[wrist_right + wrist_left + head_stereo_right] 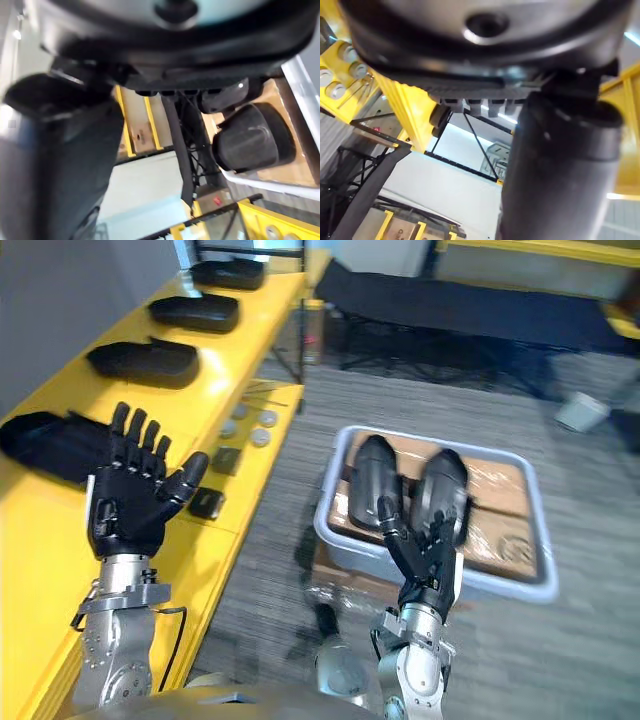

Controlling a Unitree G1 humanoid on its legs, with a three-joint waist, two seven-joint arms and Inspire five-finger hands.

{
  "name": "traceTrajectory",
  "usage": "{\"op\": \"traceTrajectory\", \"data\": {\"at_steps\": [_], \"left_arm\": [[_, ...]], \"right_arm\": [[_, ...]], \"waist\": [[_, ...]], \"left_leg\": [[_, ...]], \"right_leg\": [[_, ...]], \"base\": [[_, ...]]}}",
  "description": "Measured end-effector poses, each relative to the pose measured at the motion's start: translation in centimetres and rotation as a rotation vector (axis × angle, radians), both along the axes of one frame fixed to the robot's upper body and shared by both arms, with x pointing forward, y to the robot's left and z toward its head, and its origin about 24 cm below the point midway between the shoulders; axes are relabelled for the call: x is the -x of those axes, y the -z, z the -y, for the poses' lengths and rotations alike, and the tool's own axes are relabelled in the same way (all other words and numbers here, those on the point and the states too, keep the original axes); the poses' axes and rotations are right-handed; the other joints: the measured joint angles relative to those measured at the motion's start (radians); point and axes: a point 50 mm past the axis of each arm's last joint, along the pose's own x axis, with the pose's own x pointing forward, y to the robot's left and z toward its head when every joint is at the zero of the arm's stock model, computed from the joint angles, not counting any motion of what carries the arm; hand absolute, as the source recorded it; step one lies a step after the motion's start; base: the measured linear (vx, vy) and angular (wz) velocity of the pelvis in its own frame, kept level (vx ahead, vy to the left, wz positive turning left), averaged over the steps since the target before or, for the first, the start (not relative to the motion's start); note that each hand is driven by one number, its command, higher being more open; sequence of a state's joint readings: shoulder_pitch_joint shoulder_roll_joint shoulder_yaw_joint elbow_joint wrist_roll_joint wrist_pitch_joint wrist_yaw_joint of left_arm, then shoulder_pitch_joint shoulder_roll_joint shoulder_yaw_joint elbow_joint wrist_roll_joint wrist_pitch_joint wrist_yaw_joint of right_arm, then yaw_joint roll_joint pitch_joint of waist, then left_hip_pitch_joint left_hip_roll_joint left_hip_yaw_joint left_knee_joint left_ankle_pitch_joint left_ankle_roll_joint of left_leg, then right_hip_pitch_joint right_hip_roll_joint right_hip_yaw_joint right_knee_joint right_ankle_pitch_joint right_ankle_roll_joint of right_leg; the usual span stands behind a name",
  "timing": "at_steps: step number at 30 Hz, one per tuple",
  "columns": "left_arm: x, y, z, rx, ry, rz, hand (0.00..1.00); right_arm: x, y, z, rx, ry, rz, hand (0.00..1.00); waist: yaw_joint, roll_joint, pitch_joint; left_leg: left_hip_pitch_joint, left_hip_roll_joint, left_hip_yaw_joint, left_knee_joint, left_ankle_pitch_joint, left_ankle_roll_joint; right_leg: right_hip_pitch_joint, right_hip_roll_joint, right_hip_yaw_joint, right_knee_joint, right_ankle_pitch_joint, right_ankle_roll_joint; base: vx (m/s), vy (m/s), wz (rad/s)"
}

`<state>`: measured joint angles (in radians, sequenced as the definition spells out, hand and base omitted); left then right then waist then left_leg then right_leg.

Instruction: Walk over and take three plastic housings, then place them on the shelf

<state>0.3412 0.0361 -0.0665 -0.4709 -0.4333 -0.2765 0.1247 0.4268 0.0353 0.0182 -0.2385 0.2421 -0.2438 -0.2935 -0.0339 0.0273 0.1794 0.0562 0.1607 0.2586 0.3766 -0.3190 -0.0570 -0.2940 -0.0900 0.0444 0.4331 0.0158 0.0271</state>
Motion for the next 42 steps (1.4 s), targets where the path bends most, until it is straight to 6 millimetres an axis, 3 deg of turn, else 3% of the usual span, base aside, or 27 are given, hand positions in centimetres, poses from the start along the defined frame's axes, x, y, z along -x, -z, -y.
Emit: {"op": "traceTrajectory", "data": {"at_steps": [1, 2, 3, 5, 6, 7, 8, 9, 10, 11, 12, 13, 14, 15, 16, 18, 19, 23, 27, 30, 33, 35, 36, 38, 42], "left_arm": [[0.2, 0.2, -0.6, -0.004, -0.027, -0.011, 1.00], [0.4, 0.3, -1.3, -0.005, -0.055, -0.016, 1.00], [0.5, 0.3, -1.7, 0.004, -0.068, -0.015, 1.00], [0.7, 0.3, -2.5, 0.045, -0.091, -0.010, 1.00], [0.7, 0.5, -2.6, 0.064, -0.090, -0.014, 1.00], [0.8, 0.8, -2.8, 0.125, -0.087, -0.019, 1.00], [0.9, 1.0, -3.0, 0.172, -0.090, -0.022, 1.00], [1.0, 1.2, -3.0, 0.191, -0.092, -0.028, 1.00], [1.1, 2.1, -2.9, 0.238, -0.116, -0.052, 1.00], [0.9, 3.3, -1.9, 0.318, -0.100, -0.092, 1.00], [0.8, 3.6, -1.3, 0.344, -0.081, -0.105, 1.00], [0.6, 3.8, 0.0, 0.378, -0.036, -0.121, 1.00], [0.6, 3.9, 0.4, 0.381, -0.013, -0.126, 1.00], [0.5, 4.0, 1.2, 0.364, 0.025, -0.132, 1.00], [0.5, 3.9, 1.6, 0.359, 0.053, -0.125, 1.00], [0.6, 3.7, 1.8, 0.347, 0.062, -0.111, 1.00], [0.5, 3.6, 1.7, 0.318, 0.058, -0.106, 1.00], [0.5, 3.5, 1.7, 0.298, 0.088, -0.091, 1.00], [0.3, 3.8, 1.6, 0.240, 0.154, -0.105, 1.00], [-0.3, 3.4, 1.8, 0.194, 0.209, -0.106, 1.00], [-1.2, 2.6, 2.5, 0.171, 0.276, -0.077, 1.00], [-1.5, 2.4, 2.8, 0.169, 0.299, -0.065, 1.00], [-1.6, 2.3, 3.1, 0.172, 0.314, -0.064, 1.00], [-1.8, 2.4, 4.1, 0.179, 0.375, -0.067, 1.00], [-1.7, 4.4, 5.5, 0.172, 0.453, -0.155, 1.00]], "right_arm": [[-0.9, 0.1, -0.5, 0.007, -0.017, 0.002, 1.00], [-1.7, 0.3, -1.2, 0.020, -0.042, -0.003, 1.00], [-2.1, 0.4, -1.6, 0.020, -0.057, -0.006, 1.00], [-2.9, 0.5, -3.0, 0.008, -0.116, -0.008, 1.00], [-3.0, 0.6, -3.1, 0.007, -0.126, -0.009, 1.00], [-3.1, 0.6, -3.4, 0.020, -0.163, -0.017, 1.00], [-3.0, 0.9, -3.8, 0.053, -0.213, -0.035, 1.00], [-3.0, 1.0, -3.8, 0.078, -0.239, -0.049, 1.00], [-3.2, 1.0, -3.4, 0.141, -0.304, -0.068, 1.00], [-3.2, 1.2, -2.4, 0.223, -0.346, -0.097, 1.00], [-3.0, 1.3, -1.6, 0.256, -0.347, -0.119, 1.00], [-2.5, 1.6, -0.1, 0.288, -0.324, -0.152, 1.00], [-2.4, 1.6, 0.6, 0.302, -0.305, -0.160, 1.00], [-2.3, 1.3, 1.8, 0.320, -0.266, -0.160, 1.00], [-2.4, 0.9, 2.7, 0.336, -0.236, -0.148, 1.00], [-2.4, 0.5, 3.3, 0.359, -0.216, -0.132, 1.00], [-2.4, 0.5, 3.5, 0.370, -0.215, -0.134, 1.00], [-3.6, 1.7, 4.3, 0.362, -0.143, -0.184, 1.00], [-5.9, 2.7, 4.3, 0.343, -0.106, -0.223, 1.00], [-9.2, 2.0, 4.7, 0.363, -0.093, -0.225, 1.00], [-13.5, -0.9, 6.2, 0.418, -0.015, -0.192, 1.00], [-16.9, -5.4, 7.8, 0.460, 0.067, -0.113, 1.00], [-17.5, -6.6, 8.4, 0.477, 0.092, -0.095, 1.00], [-19.1, -11.1, 11.1, 0.541, 0.198, -0.046, 1.00], [-20.1, -13.6, 12.5, 0.602, 0.291, -0.068, 1.00]], "waist": [[0.003, 0.009, 0.004], [0.012, 0.009, 0.004], [0.018, 0.009, 0.004], [0.058, 0.007, 0.003], [0.064, 0.006, 0.003], [0.062, -0.001, -0.001], [0.053, -0.021, -0.008], [0.048, -0.025, -0.010], [0.035, -0.007, -0.015], [-0.002, 0.034, -0.008], [-0.017, 0.031, -0.006], [-0.027, 0.018, 0.002], [-0.025, 0.007, 0.009], [-0.020, 0.006, 0.011], [-0.018, 0.008, 0.011], [-0.016, 0.019, 0.007], [-0.011, 0.028, 0.009], [0.008, 0.033, 0.009], [0.054, 0.016, 0.041], [0.060, 0.015, 0.077], [0.089, 0.018, 0.127], [0.101, 0.024, 0.177], [0.108, 0.030, 0.190], [0.144, 0.057, 0.228], [0.180, 0.076, 0.237]], "left_leg": [[0.001, 0.028, 0.001, 0.001, 0.012, -0.015], [0.002, 0.064, 0.005, 0.005, 0.023, -0.033], [0.000, 0.080, 0.006, 0.004, 0.029, -0.045], [-0.018, 0.146, 0.010, 0.001, 0.050, -0.107], [-0.020, 0.162, 0.015, 0.002, 0.057, -0.126], [-0.020, 0.196, 0.024, 0.002, 0.078, -0.173], [-0.011, 0.228, 0.034, -0.013, 0.100, -0.203], [-0.005, 0.245, 0.036, -0.024, 0.116, -0.200], [0.002, 0.302, 0.008, -0.061, 0.183, -0.192], [-0.039, 0.350, -0.048, -0.081, 0.293, -0.149], [-0.062, 0.353, -0.062, -0.084, 0.362, -0.108], [-0.103, 0.356, -0.069, -0.070, 0.486, -0.002], [-0.119, 0.353, -0.070, -0.045, 0.482, 0.001], [-0.134, 0.313, -0.076, -0.004, 0.397, -0.062], [-0.140, 0.248, -0.082, 0.012, 0.317, -0.089], [-0.154, 0.150, -0.084, 0.014, 0.223, -0.077], [-0.152, 0.112, -0.072, -0.016, 0.184, -0.050], [-0.099, 0.070, -0.103, -0.168, 0.177, -0.054], [-0.101, 0.014, -0.088, -0.167, 0.182, -0.067], [-0.138, -0.023, -0.125, -0.130, 0.184, -0.062], [-0.201, -0.033, -0.162, -0.099, 0.192, -0.051], [-0.252, -0.042, -0.193, -0.101, 0.214, -0.046], [-0.263, -0.043, -0.202, -0.100, 0.220, -0.047], [-0.302, -0.047, -0.222, -0.090, 0.236, -0.047], [-0.346, -0.048, -0.245, -0.045, 0.230, -0.054]], "right_leg": [[0.004, -0.058, -0.043, 0.153, -0.073, -0.014], [0.034, -0.118, -0.051, 0.227, -0.103, -0.015], [0.050, -0.147, -0.051, 0.236, -0.104, -0.017], [0.093, -0.256, -0.039, 0.200, -0.093, -0.005], [0.104, -0.278, -0.038, 0.173, -0.088, 0.005], [0.128, -0.307, -0.043, 0.106, -0.067, 0.040], [0.164, -0.310, -0.073, 0.013, -0.034, 0.135], [0.184, -0.296, -0.104, -0.008, -0.103, 0.220], [0.185, -0.234, -0.151, -0.017, -0.199, 0.232], [0.171, -0.175, -0.184, 0.002, -0.209, 0.196], [0.169, -0.166, -0.197, 0.002, -0.216, 0.179], [0.175, -0.152, -0.211, -0.022, -0.210, 0.147], [0.182, -0.148, -0.211, -0.048, -0.200, 0.130], [0.207, -0.130, -0.211, -0.117, -0.168, 0.100], [0.230, -0.114, -0.206, -0.185, -0.132, 0.082], [0.246, -0.086, -0.204, -0.253, -0.094, 0.064], [0.246, -0.067, -0.204, -0.265, -0.086, 0.061], [0.234, -0.062, -0.210, -0.293, -0.053, 0.087], [0.260, -0.117, -0.225, -0.377, 0.012, 0.121], [0.270, -0.153, -0.261, -0.385, 0.029, 0.136], [0.259, -0.157, -0.300, -0.411, 0.061, 0.134], [0.238, -0.158, -0.332, -0.430, 0.084, 0.130], [0.234, -0.158, -0.339, -0.435, 0.090, 0.129], [0.211, -0.158, -0.353, -0.435, 0.107, 0.127], [0.196, -0.158, -0.369, -0.417, 0.109, 0.127]], "base": [[-0.13, -0.189, -0.33], [-0.10, -0.172, -0.30], [-0.08, -0.302, -0.40], [-0.08, -0.420, -0.46], [-0.06, -0.471, -0.50], [-0.03, -0.561, -0.48], [-0.02, -0.618, -0.47], [0.02, -0.696, -0.60], [0.03, -0.714, -0.28], [0.03, -0.816, -0.08], [0.01, -0.667, 0.32], [0.01, -0.584, 0.12], [0.00, -0.400, -0.18], [0.02, -0.431, -0.47], [0.03, -0.276, -0.51], [0.03, -0.197, -0.42], [0.02, -0.103, -0.23], [-0.02, 0.003, -0.03], [-0.09, 0.140, -0.07], [-0.10, 0.099, 0.36], [-0.13, 0.022, 0.35], [-0.13, -0.007, 0.38], [-0.08, 0.002, 0.28], [-0.05, 0.010, 0.23], [0.00, 0.022, 0.14]]}}
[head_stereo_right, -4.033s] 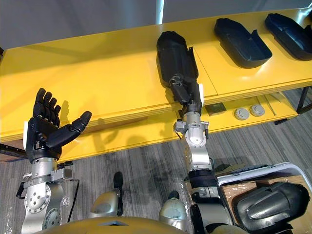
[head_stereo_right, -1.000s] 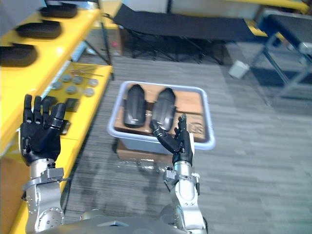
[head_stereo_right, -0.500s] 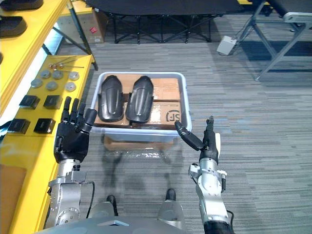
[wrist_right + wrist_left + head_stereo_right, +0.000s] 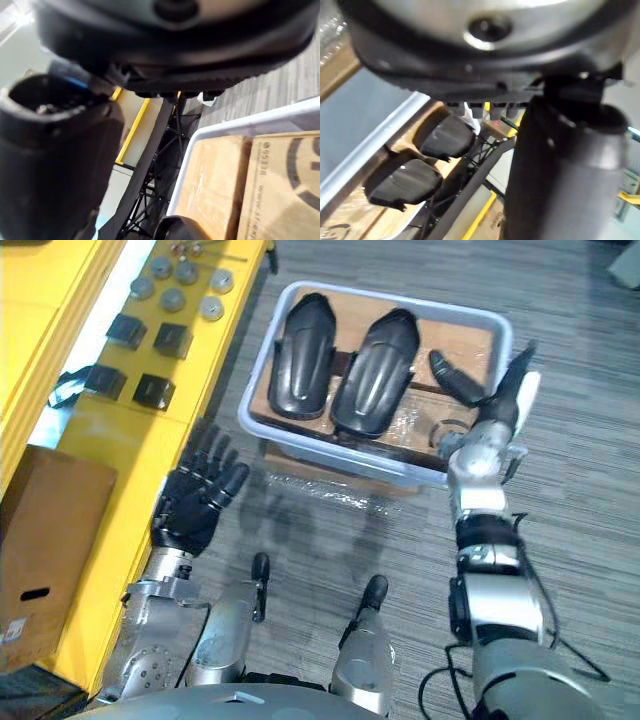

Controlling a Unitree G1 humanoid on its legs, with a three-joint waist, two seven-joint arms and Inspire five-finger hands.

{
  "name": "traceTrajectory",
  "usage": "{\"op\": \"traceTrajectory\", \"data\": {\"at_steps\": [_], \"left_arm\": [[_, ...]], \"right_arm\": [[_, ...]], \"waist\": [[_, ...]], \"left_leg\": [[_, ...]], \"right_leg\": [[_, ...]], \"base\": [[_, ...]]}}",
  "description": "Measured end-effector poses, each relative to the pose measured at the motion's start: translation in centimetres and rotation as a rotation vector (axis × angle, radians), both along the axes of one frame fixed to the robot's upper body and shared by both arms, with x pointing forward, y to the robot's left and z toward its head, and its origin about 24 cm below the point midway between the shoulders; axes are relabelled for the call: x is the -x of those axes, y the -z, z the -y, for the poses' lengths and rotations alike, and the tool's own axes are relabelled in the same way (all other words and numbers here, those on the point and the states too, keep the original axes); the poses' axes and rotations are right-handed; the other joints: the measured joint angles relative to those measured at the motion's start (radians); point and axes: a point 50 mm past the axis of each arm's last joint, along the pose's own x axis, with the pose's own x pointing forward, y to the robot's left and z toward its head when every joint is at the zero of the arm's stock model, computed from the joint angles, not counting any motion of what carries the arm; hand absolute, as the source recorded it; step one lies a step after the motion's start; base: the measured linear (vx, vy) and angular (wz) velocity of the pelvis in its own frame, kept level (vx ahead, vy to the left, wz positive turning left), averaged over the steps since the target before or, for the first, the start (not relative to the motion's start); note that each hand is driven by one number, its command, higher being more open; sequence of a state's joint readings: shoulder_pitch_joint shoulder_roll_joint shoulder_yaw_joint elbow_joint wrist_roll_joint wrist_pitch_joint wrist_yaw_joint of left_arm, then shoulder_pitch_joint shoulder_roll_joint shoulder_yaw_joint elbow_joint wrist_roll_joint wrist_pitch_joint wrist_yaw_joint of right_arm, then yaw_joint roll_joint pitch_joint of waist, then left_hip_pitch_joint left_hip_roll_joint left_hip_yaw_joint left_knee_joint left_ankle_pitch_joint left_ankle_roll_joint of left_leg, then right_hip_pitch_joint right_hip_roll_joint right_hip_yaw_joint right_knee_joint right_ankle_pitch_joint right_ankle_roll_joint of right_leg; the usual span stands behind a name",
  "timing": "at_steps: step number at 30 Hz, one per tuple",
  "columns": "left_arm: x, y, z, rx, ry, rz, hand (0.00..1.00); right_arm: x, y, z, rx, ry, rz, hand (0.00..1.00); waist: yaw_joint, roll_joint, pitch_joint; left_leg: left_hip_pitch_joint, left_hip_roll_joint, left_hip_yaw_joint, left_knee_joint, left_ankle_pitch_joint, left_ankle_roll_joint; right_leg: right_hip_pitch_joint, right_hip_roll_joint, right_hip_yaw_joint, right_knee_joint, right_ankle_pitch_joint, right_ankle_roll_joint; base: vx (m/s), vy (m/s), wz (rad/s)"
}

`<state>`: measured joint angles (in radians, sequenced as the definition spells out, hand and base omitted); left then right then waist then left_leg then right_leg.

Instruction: Walk over and take three plastic housings, then place them on the shelf

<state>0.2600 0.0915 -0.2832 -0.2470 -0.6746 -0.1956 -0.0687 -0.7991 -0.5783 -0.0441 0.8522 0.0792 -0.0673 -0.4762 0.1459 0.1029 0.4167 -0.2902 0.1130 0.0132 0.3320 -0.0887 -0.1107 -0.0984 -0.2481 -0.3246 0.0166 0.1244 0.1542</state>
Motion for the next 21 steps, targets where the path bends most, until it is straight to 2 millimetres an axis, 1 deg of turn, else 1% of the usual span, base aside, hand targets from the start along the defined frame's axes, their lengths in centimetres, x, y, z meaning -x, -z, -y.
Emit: {"op": "traceTrajectory", "data": {"at_steps": [1, 2, 4, 6, 7, 8, 11, 12, 13, 14, 15, 17, 18, 19, 21], "left_arm": [[-0.1, 0.7, 0.5, -0.007, 0.027, -0.025, 1.00], [-0.2, 0.9, 0.8, -0.010, 0.040, -0.034, 1.00], [-0.5, 1.7, 1.5, -0.015, 0.070, -0.064, 1.00], [-0.8, 2.0, 1.8, 0.003, 0.084, -0.077, 1.00], [-0.9, 2.1, 1.9, 0.006, 0.085, -0.084, 1.00], [-1.1, 2.3, 2.1, 0.014, 0.086, -0.087, 1.00], [-1.4, 2.8, 2.4, 0.032, 0.083, -0.108, 1.00], [-1.4, 2.9, 2.6, 0.032, 0.086, -0.112, 1.00], [-1.3, 3.3, 2.9, 0.034, 0.095, -0.129, 1.00], [-1.2, 3.7, 3.3, 0.038, 0.104, -0.150, 1.00], [-1.1, 3.8, 3.5, 0.042, 0.110, -0.159, 1.00], [-1.1, 4.2, 4.2, 0.060, 0.133, -0.185, 1.00], [-1.2, 4.2, 4.7, 0.061, 0.147, -0.186, 1.00], [-1.3, 4.1, 4.9, 0.062, 0.152, -0.185, 1.00], [-1.6, 4.0, 5.3, 0.086, 0.141, -0.183, 1.00]], "right_arm": [[-0.2, -0.6, 0.2, 0.048, 0.018, -0.016, 1.00], [-0.3, -1.0, 0.3, 0.068, 0.026, -0.022, 1.00], [-0.8, -2.8, 0.9, 0.102, 0.049, -0.031, 1.00], [-0.7, -3.5, 1.7, 0.115, 0.079, -0.052, 1.00], [-0.8, -3.7, 2.1, 0.106, 0.097, -0.075, 1.00], [-0.7, -3.8, 2.7, 0.106, 0.109, -0.102, 1.00], [-0.6, -4.2, 3.5, 0.123, 0.125, -0.184, 1.00], [-0.6, -4.3, 3.8, 0.133, 0.131, -0.205, 1.00], [-0.4, -4.4, 4.1, 0.166, 0.150, -0.236, 1.00], [-0.2, -4.8, 4.5, 0.186, 0.175, -0.247, 1.00], [-0.1, -5.1, 4.8, 0.191, 0.190, -0.249, 0.00], [0.2, -6.5, 5.5, 0.187, 0.231, -0.244, 0.00], [0.5, -6.9, 6.0, 0.185, 0.257, -0.243, 0.00], [0.7, -7.0, 6.2, 0.185, 0.275, -0.243, 0.00], [1.1, -8.2, 6.8, 0.222, 0.348, -0.234, 0.00]], "waist": [[0.014, 0.007, 0.006], [0.019, 0.013, 0.010], [0.037, 0.038, 0.025], [0.053, 0.053, 0.034], [0.066, 0.058, 0.038], [0.078, 0.071, 0.051], [0.099, 0.097, 0.070], [0.102, 0.103, 0.074], [0.112, 0.110, 0.074], [0.121, 0.111, 0.074], [0.125, 0.111, 0.074], [0.135, 0.113, 0.073], [0.148, 0.114, 0.072], [0.155, 0.114, 0.072], [0.159, 0.117, 0.070]], "left_leg": [[-0.013, 0.002, -0.009, 0.026, -0.009, -0.002], [-0.020, 0.003, -0.012, 0.039, -0.017, 0.000], [-0.064, 0.000, -0.014, 0.092, -0.043, 0.010], [-0.099, -0.002, -0.015, 0.123, -0.051, 0.016], [-0.126, -0.004, -0.015, 0.141, -0.054, 0.020], [-0.144, -0.004, -0.018, 0.155, -0.055, 0.021], [-0.194, -0.007, -0.024, 0.164, -0.048, 0.030], [-0.202, -0.009, -0.027, 0.165, -0.046, 0.033], [-0.220, -0.013, -0.030, 0.165, -0.039, 0.035], [-0.234, -0.015, -0.029, 0.164, -0.035, 0.034], [-0.241, -0.015, -0.028, 0.165, -0.034, 0.034], [-0.258, -0.018, -0.031, 0.170, -0.033, 0.034], [-0.267, -0.019, -0.031, 0.169, -0.031, 0.034], [-0.272, -0.020, -0.031, 0.168, -0.030, 0.035], [-0.292, -0.026, -0.037, 0.168, -0.026, 0.036]], "right_leg": [[-0.010, 0.000, -0.001, 0.015, 0.000, 0.000], [-0.014, 0.000, -0.002, 0.023, 0.000, 0.000], [-0.047, -0.007, -0.002, 0.046, 0.000, 0.000], [-0.070, -0.011, -0.003, 0.056, 0.000, 0.000], [-0.091, -0.014, -0.005, 0.061, 0.000, 0.000], [-0.104, -0.016, -0.012, 0.068, 0.000, 0.000], [-0.147, -0.021, -0.027, 0.073, 0.002, 0.000], [-0.153, -0.022, -0.029, 0.074, 0.003, -0.001], [-0.171, -0.025, -0.031, 0.077, 0.004, -0.001], [-0.188, -0.028, -0.030, 0.081, 0.007, 0.000], [-0.195, -0.029, -0.030, 0.084, 0.008, 0.000], [-0.210, -0.032, -0.033, 0.085, 0.009, 0.001], [-0.220, -0.034, -0.034, 0.085, 0.010, 0.001], [-0.225, -0.034, -0.034, 0.085, 0.011, 0.001], [-0.238, -0.040, -0.044, 0.085, 0.012, 0.002]], "base": [[0.00, 0.000, 0.00], [-0.03, 0.050, -0.04], [-0.07, 0.078, -0.07], [-0.10, 0.078, -0.03], [-0.14, 0.071, 0.00], [-0.11, 0.045, 0.01], [-0.11, 0.021, 0.03], [-0.08, 0.005, 0.07], [-0.05, 0.003, 0.06], [-0.03, 0.002, 0.02], [0.00, 0.000, 0.00], [0.00, 0.000, 0.02], [0.00, 0.000, 0.00], [0.00, -0.013, 0.03], [-0.01, -0.012, 0.12]]}}
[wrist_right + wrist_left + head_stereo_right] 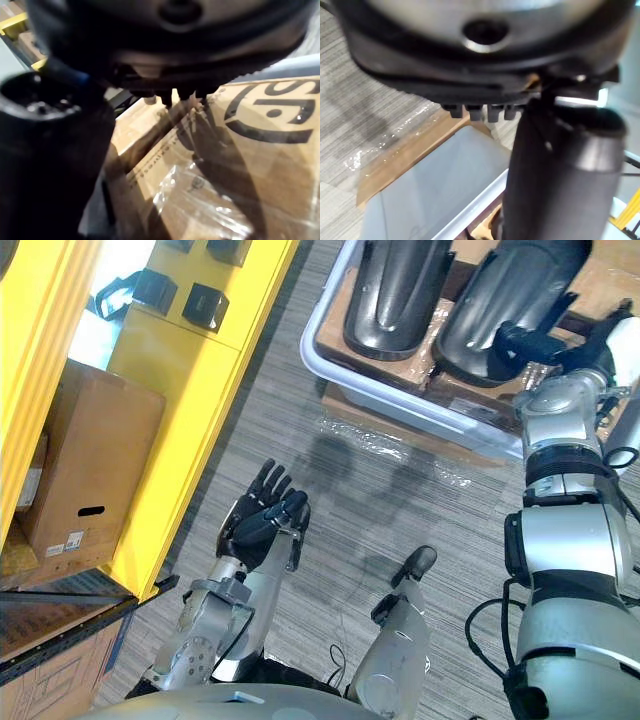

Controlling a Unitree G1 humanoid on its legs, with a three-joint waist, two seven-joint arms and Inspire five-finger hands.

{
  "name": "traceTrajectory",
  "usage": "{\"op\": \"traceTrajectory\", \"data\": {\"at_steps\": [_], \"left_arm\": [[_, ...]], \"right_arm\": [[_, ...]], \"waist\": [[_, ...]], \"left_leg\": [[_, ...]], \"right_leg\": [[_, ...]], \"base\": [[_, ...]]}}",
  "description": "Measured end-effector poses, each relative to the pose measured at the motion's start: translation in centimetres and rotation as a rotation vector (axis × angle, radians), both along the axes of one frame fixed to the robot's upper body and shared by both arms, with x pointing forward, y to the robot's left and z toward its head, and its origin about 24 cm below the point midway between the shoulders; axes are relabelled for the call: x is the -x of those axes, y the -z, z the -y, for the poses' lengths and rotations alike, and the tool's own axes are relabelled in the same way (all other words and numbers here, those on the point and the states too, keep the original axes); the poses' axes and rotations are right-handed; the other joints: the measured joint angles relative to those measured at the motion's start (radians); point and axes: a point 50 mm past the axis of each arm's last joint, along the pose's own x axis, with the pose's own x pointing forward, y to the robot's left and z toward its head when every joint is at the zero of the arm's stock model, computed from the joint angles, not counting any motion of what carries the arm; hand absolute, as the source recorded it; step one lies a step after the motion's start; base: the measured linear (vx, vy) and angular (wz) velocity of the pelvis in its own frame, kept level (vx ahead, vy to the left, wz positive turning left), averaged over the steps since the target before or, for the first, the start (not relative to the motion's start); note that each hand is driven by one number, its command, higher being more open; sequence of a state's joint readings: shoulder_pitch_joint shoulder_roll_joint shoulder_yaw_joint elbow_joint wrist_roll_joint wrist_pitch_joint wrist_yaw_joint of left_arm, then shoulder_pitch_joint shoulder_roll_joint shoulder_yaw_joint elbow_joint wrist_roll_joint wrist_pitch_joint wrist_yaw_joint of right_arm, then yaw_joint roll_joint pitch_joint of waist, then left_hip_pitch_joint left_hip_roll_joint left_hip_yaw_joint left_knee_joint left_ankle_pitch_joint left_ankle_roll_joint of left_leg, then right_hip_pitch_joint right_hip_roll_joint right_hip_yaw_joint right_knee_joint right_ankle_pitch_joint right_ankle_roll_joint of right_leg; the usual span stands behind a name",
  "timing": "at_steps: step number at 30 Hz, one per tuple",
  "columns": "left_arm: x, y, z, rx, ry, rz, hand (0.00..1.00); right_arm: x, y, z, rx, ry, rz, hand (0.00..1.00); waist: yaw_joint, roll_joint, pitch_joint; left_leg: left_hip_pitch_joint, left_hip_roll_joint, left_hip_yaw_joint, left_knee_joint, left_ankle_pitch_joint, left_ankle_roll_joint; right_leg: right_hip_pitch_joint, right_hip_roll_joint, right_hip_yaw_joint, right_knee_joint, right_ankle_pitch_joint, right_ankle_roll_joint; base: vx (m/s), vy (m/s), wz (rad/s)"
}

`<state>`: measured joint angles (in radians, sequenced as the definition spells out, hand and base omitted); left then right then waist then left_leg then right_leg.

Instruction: Walk over and take three plastic housings, then place them on the shelf

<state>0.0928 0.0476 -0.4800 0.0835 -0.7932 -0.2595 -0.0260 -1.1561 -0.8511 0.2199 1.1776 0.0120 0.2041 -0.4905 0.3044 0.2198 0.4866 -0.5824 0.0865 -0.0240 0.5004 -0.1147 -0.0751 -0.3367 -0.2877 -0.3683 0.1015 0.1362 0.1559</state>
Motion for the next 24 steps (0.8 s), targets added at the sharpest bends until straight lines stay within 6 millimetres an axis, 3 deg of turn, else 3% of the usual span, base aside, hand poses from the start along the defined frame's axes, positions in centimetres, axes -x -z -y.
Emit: {"op": "traceTrajectory", "data": {"at_steps": [4, 8, 11, 19, 20, 24], "left_arm": [[-0.6, 0.0, 0.4, 0.017, 0.002, 0.006, 1.00], [-0.6, -0.1, 0.4, 0.023, -0.005, 0.011, 1.00], [-0.6, -0.2, 0.3, 0.032, -0.006, 0.022, 1.00], [0.5, 0.1, -1.2, 0.069, -0.077, -0.006, 1.00], [0.9, -0.5, -2.8, 0.078, -0.146, 0.013, 1.00], [1.0, -1.6, -3.2, 0.094, -0.156, 0.059, 1.00]], "right_arm": [[2.5, -2.2, 3.0, 0.056, 0.123, 0.006, 0.00], [3.2, -2.6, 3.7, 0.076, 0.158, -0.008, 0.00], [2.8, -2.1, 3.5, 0.140, 0.150, -0.088, 0.00], [0.9, 1.0, 1.5, 0.095, 0.027, -0.188, 0.00], [-0.1, 2.5, 0.1, 0.132, -0.038, -0.217, 0.00], [-0.7, 2.7, -0.9, 0.161, -0.065, -0.227, 0.00]], "waist": [[0.030, 0.011, -0.008], [0.034, 0.019, -0.013], [0.032, 0.028, -0.020], [0.017, 0.029, -0.021], [-0.024, 0.013, -0.009], [-0.053, -0.009, 0.006]], "left_leg": [[-0.032, -0.009, -0.008, -0.001, 0.005, 0.003], [-0.030, -0.007, -0.009, -0.001, 0.005, 0.001], [-0.019, -0.005, -0.009, -0.002, 0.002, -0.002], [0.061, 0.006, -0.005, -0.028, -0.002, -0.009], [0.145, 0.018, -0.006, -0.071, 0.002, -0.020], [0.177, 0.030, 0.001, -0.095, 0.009, -0.024]], "right_leg": [[-0.022, -0.010, -0.023, -0.001, 0.002, -0.001], [-0.020, -0.009, -0.035, 0.000, 0.002, -0.001], [-0.008, -0.009, -0.041, -0.001, 0.002, -0.002], [0.066, 0.003, -0.056, -0.017, -0.007, -0.016], [0.132, 0.012, -0.083, -0.016, -0.011, -0.023], [0.149, 0.015, -0.089, -0.014, -0.014, -0.027]], "base": [[-0.01, -0.002, 0.06], [0.02, -0.042, 0.01], [0.01, -0.031, -0.01], [-0.01, -0.036, 0.00], [0.06, -0.101, -0.01], [0.02, -0.038, -0.02]]}}
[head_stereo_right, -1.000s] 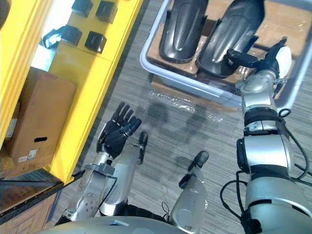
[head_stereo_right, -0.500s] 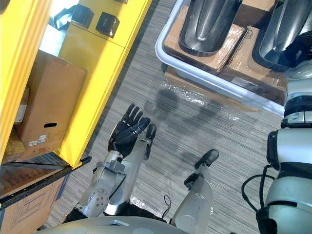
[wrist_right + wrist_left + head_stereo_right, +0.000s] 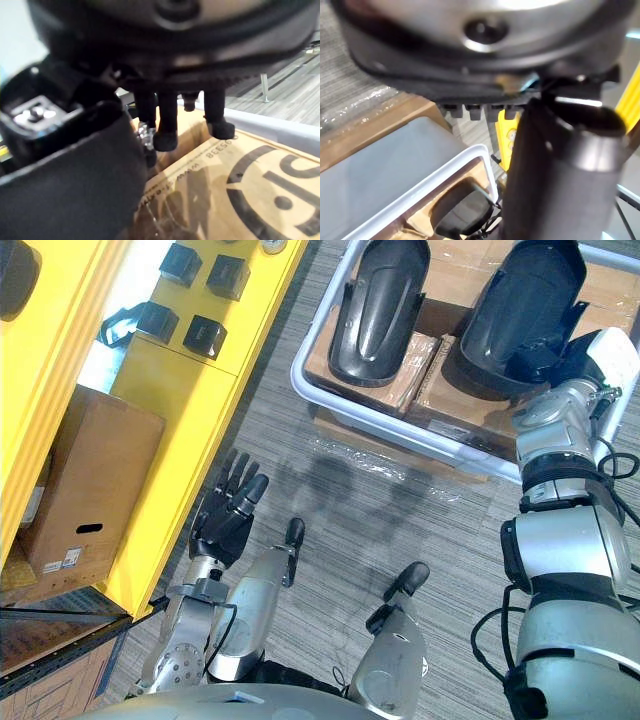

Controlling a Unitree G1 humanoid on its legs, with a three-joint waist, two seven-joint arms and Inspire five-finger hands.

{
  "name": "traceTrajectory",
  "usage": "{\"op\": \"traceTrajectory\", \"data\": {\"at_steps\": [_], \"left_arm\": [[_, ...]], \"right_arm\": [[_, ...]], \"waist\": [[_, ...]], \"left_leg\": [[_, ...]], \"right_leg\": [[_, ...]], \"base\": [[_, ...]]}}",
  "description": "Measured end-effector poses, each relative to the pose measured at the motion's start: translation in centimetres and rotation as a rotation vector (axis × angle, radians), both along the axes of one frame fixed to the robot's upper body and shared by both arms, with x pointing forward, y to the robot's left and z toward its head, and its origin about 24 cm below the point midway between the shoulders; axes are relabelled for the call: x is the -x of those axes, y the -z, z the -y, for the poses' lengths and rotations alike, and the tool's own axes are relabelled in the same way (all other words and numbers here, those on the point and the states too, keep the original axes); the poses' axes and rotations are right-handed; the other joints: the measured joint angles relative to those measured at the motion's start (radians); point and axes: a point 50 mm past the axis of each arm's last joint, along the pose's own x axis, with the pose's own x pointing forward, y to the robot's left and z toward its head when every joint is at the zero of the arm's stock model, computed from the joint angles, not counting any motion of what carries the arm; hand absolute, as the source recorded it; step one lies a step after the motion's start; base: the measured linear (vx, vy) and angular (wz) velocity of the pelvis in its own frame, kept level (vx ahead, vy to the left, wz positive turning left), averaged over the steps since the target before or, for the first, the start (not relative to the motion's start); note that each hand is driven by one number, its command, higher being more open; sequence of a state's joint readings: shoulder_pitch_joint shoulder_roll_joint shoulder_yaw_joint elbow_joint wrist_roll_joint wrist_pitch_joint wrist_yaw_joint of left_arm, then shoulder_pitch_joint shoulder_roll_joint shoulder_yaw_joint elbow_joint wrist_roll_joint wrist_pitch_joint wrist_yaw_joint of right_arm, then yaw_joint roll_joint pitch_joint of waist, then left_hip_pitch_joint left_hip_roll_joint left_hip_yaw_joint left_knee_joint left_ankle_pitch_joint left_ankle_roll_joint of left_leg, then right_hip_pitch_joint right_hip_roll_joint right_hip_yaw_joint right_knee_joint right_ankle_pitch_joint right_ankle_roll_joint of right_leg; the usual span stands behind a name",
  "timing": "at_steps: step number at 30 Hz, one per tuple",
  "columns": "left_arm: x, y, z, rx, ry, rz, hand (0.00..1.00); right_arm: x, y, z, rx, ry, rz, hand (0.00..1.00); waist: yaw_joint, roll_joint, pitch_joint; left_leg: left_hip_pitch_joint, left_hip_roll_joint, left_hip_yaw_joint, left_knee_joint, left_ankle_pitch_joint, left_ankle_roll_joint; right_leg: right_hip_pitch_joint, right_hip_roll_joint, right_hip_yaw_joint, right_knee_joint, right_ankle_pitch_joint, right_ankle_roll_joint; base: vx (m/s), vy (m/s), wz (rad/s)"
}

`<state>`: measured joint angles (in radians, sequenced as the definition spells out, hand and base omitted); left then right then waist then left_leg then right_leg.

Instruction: Walk over and take three plastic housings, then place them on the shelf

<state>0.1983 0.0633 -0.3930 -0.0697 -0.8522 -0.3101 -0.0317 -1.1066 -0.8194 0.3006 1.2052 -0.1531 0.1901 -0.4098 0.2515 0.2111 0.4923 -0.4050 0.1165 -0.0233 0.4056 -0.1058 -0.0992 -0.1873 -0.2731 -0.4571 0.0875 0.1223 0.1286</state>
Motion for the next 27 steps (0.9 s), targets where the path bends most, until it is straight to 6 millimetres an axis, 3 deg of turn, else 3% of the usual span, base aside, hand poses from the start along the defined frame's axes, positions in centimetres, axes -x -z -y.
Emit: {"op": "traceTrajectory", "data": {"at_steps": [3, 9, 13, 14, 18, 22, 27], "left_arm": [[0.0, -0.5, -1.1, -0.033, -0.014, 0.023, 1.00], [-0.2, -4.6, -1.5, -0.133, 0.014, 0.244, 1.00], [-1.2, -5.6, -0.3, -0.164, 0.136, 0.277, 1.00], [-1.7, -5.6, 0.0, -0.190, 0.183, 0.267, 1.00], [-3.7, -3.8, 1.0, -0.226, 0.321, 0.134, 1.00], [-5.6, -2.1, 1.2, -0.166, 0.416, -0.031, 1.00], [-7.7, -2.0, 0.8, -0.045, 0.439, -0.114, 1.00]], "right_arm": [[-0.9, 1.1, -2.0, -0.017, -0.079, 0.020, 0.00], [-1.4, -1.1, -4.3, 0.125, -0.181, 0.116, 0.00], [-1.7, -0.6, -5.3, 0.195, -0.200, 0.098, 0.00], [-1.9, -0.2, -5.7, 0.207, -0.214, 0.089, 0.00], [-2.3, 0.9, -7.5, 0.241, -0.278, 0.075, 0.00], [-2.2, 1.7, -9.9, 0.368, -0.396, 0.080, 0.00], [-2.0, 2.4, -13.3, 0.500, -0.553, 0.107, 0.00]], "waist": [[-0.038, -0.042, 0.028], [-0.098, -0.054, 0.033], [-0.120, -0.090, 0.015], [-0.124, -0.105, 0.007], [-0.140, -0.126, -0.016], [-0.156, -0.133, -0.066], [-0.183, -0.165, -0.104]], "left_leg": [[0.105, 0.004, 0.021, -0.077, 0.022, -0.007], [0.227, 0.018, 0.041, -0.162, 0.051, -0.020], [0.277, 0.022, 0.056, -0.216, 0.076, -0.026], [0.278, 0.027, 0.060, -0.223, 0.080, -0.029], [0.313, 0.036, 0.077, -0.257, 0.097, -0.034], [0.332, 0.043, 0.104, -0.286, 0.106, -0.039], [0.365, 0.054, 0.140, -0.316, 0.112, -0.046]], "right_leg": [[0.065, 0.001, -0.003, -0.003, -0.008, -0.010], [0.135, 0.014, -0.003, -0.003, -0.011, -0.014], [0.157, 0.023, 0.000, -0.012, -0.018, -0.026], [0.158, 0.030, 0.001, -0.024, -0.018, -0.026], [0.170, 0.045, 0.022, -0.040, -0.018, -0.027], [0.167, 0.056, 0.042, -0.059, -0.011, -0.029], [0.166, 0.071, 0.078, -0.075, -0.003, -0.033]], "base": [[0.04, -0.042, -0.06], [0.01, -0.029, -0.08], [-0.03, -0.028, -0.07], [-0.05, -0.042, -0.15], [-0.04, -0.042, -0.13], [0.00, -0.017, -0.15], [0.03, -0.020, -0.24]]}}
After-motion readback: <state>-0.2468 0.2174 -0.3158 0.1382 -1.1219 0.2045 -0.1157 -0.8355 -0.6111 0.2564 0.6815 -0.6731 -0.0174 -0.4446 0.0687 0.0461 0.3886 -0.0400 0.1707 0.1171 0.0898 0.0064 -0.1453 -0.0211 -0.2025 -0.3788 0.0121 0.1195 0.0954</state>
